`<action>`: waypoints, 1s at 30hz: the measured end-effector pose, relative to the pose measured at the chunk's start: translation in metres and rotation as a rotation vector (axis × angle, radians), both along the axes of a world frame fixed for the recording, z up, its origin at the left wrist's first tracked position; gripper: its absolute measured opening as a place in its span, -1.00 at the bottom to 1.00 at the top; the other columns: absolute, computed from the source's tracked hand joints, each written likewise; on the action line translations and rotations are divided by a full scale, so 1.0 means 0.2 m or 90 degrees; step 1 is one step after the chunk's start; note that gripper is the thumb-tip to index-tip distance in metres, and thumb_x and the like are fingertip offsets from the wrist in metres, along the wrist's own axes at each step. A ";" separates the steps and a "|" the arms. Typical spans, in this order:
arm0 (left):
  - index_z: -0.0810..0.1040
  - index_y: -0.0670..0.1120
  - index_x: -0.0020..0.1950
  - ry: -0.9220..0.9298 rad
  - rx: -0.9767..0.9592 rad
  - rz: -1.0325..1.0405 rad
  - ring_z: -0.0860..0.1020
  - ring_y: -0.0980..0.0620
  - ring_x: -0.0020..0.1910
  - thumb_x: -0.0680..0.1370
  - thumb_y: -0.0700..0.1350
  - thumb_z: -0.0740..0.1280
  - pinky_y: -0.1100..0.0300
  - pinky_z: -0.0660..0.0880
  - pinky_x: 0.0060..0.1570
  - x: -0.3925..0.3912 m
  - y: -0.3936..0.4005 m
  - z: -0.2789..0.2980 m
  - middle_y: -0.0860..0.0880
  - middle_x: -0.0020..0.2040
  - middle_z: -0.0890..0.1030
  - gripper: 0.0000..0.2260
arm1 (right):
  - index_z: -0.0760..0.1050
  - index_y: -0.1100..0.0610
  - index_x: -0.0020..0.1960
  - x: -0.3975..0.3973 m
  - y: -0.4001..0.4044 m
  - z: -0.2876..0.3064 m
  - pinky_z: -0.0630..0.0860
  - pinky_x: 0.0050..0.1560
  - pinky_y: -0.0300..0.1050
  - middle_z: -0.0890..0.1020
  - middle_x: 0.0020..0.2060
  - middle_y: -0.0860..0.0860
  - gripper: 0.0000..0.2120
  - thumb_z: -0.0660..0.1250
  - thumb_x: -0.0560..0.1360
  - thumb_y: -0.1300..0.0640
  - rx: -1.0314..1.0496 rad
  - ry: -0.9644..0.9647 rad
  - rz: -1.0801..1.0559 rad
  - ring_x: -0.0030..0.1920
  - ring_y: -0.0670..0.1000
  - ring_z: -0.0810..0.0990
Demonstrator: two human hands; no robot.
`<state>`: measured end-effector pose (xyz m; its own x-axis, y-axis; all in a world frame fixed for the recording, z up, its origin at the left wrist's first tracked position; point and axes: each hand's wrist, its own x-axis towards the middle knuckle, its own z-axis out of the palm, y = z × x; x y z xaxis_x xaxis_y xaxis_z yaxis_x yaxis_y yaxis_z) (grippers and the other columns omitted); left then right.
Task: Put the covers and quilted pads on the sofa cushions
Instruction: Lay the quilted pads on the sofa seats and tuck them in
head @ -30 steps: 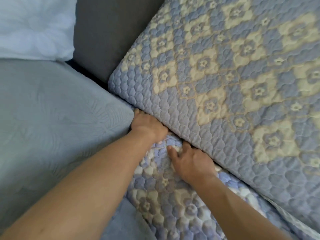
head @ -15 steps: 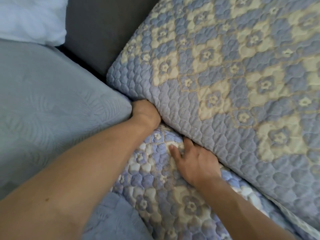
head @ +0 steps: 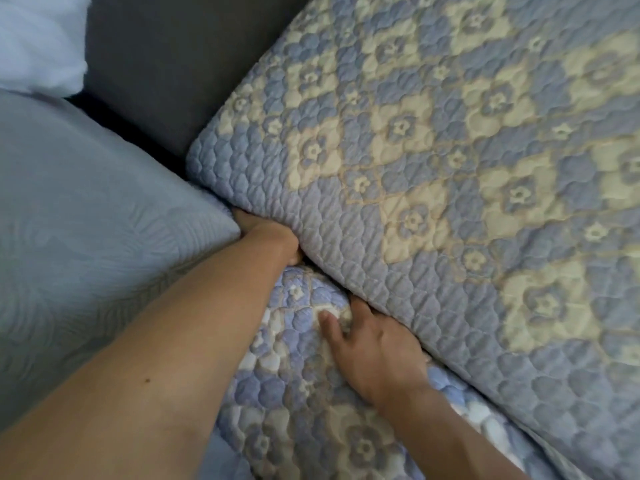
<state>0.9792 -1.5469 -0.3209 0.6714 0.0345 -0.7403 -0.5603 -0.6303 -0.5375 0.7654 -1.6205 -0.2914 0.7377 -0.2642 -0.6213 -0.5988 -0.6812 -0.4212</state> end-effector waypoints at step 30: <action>0.59 -0.05 0.20 0.100 -0.513 -0.212 0.50 -0.12 0.23 0.63 0.14 0.11 0.00 0.38 0.27 -1.43 -0.33 0.43 -0.08 0.23 0.57 -0.62 | 0.43 0.07 0.36 -1.56 -0.59 0.43 0.25 0.45 0.14 0.58 0.15 0.03 -0.54 0.08 0.64 -0.21 -0.327 0.005 -0.141 0.24 0.14 0.49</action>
